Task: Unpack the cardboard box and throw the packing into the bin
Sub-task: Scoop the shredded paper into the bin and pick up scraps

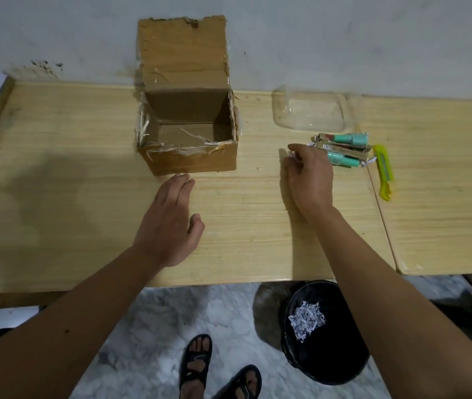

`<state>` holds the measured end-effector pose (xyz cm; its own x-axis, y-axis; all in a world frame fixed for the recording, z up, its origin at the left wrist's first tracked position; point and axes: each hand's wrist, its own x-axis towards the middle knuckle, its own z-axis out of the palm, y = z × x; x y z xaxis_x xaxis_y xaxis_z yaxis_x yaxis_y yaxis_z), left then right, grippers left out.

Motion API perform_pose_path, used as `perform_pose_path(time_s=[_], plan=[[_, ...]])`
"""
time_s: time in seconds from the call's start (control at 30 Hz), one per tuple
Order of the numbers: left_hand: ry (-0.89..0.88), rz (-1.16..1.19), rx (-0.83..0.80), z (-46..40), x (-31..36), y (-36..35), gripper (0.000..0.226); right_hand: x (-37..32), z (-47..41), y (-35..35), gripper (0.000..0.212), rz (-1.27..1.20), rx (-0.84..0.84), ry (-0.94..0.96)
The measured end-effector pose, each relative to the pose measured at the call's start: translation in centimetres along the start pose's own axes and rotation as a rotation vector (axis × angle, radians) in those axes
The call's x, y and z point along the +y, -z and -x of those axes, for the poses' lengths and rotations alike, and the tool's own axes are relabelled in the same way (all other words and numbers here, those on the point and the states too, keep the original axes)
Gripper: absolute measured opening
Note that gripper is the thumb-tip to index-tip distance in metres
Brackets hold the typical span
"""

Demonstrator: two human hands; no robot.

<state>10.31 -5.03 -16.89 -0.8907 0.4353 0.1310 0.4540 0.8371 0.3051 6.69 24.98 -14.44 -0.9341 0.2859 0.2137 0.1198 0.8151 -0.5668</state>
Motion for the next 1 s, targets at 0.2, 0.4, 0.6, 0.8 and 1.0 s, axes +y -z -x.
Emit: perform_pose_path(time_s=[0.2, 0.4, 0.6, 0.8, 1.0], plan=[[0.017, 0.056, -0.009, 0.0, 0.0, 0.3, 0.069, 0.1, 0.1, -0.7, 0.028, 0.067, -0.031, 0.009], [0.020, 0.076, -0.016, 0.1, 0.0, 0.4, 0.068, -0.2, 0.5, -1.1, 0.025, 0.131, -0.021, 0.029], [0.018, 0.099, -0.006, 0.1, 0.0, 0.5, 0.066, -0.6, 2.4, 0.0, 0.022, 0.013, -0.095, 0.164], [0.016, 0.064, -0.013, 0.1, 0.0, 0.5, 0.068, -0.1, 3.2, 0.6, 0.049, -0.004, -0.161, 0.166], [0.004, 0.057, 0.009, 0.1, 0.1, 0.5, 0.068, -0.8, 2.9, 1.0, 0.031, 0.150, -0.273, 0.331]])
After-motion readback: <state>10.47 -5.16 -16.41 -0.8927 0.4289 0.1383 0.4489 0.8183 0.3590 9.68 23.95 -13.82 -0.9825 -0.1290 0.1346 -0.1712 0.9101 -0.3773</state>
